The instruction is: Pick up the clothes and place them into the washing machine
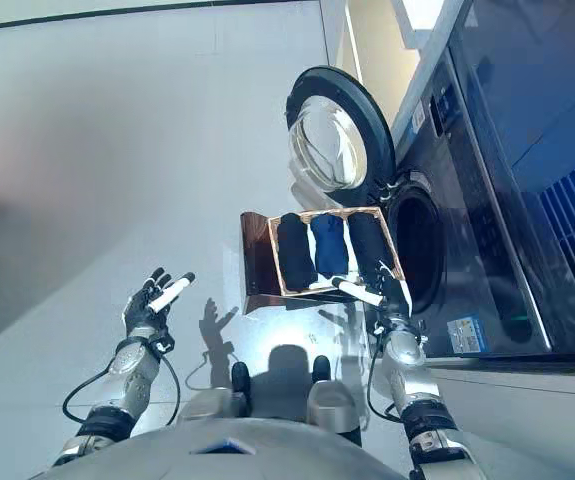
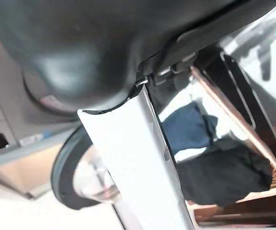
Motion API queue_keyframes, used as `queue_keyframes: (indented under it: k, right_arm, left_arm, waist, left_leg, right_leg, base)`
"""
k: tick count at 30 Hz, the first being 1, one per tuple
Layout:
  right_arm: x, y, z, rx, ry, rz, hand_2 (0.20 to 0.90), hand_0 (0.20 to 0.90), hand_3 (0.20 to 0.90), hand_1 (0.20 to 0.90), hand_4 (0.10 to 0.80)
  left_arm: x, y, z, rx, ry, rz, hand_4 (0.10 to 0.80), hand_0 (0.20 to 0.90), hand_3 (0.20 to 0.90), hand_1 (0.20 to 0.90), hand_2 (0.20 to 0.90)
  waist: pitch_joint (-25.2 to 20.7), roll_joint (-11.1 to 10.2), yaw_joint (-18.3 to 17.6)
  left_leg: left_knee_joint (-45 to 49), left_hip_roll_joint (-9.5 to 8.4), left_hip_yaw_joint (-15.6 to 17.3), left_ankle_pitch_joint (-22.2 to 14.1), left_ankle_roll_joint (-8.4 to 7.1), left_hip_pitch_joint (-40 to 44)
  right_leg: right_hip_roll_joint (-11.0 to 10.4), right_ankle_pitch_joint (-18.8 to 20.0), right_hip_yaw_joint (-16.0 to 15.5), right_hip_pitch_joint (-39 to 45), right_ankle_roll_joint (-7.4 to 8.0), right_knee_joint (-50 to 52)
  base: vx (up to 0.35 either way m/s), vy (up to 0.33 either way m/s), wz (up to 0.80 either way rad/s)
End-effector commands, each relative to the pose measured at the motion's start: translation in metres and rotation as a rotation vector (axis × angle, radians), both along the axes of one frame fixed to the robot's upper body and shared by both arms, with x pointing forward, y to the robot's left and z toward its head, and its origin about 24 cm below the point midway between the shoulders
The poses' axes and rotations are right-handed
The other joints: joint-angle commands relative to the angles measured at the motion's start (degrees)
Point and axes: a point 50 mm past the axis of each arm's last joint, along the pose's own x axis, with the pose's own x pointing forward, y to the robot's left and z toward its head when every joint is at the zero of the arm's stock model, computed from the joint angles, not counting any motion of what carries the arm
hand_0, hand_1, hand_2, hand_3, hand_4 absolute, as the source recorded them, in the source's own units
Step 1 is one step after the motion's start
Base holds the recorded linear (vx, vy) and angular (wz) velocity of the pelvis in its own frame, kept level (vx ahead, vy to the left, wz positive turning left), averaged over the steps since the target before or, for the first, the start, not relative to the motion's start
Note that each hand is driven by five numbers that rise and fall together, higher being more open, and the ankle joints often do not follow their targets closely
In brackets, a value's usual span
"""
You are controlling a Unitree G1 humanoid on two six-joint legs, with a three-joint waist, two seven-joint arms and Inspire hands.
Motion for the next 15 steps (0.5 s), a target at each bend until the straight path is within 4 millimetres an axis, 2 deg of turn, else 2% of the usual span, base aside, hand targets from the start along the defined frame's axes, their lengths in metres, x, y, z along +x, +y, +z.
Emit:
queue_keyframes:
  k: [1,15]
  right_arm:
    - [0.0366,0.0039,0.0405,-0.001,-0.238,0.020,0.900,0.900,0.900,0.900,0.800]
    - [0.0349,0.0050,0.0409,0.000,-0.241,0.021,0.900,0.900,0.900,0.900,0.800]
  left_arm:
    - [0.0434,0.0036,0.0375,0.053,-0.215,-0.043,0.800,0.900,0.900,0.900,0.900]
    - [0.0434,0.0044,0.0383,0.066,-0.214,-0.045,0.800,0.900,0.900,0.900,0.900]
  waist:
    - [0.2,-0.2,0.6]
    - [-0.5,-0.5,0.2]
  left_leg:
    - [-0.1,0.71,-0.4,-2.2,-4.00,3.1]
    - [-0.1,0.61,0.0,-2.7,-3.81,3.2]
  right_leg:
    - [-1.2,-3.5,-1.4,2.7,3.28,0.1]
    - [-1.2,-3.6,-0.9,2.5,3.52,0.1]
  base:
    - [0.000,0.000,0.00]
    - [0.009,0.000,0.00]
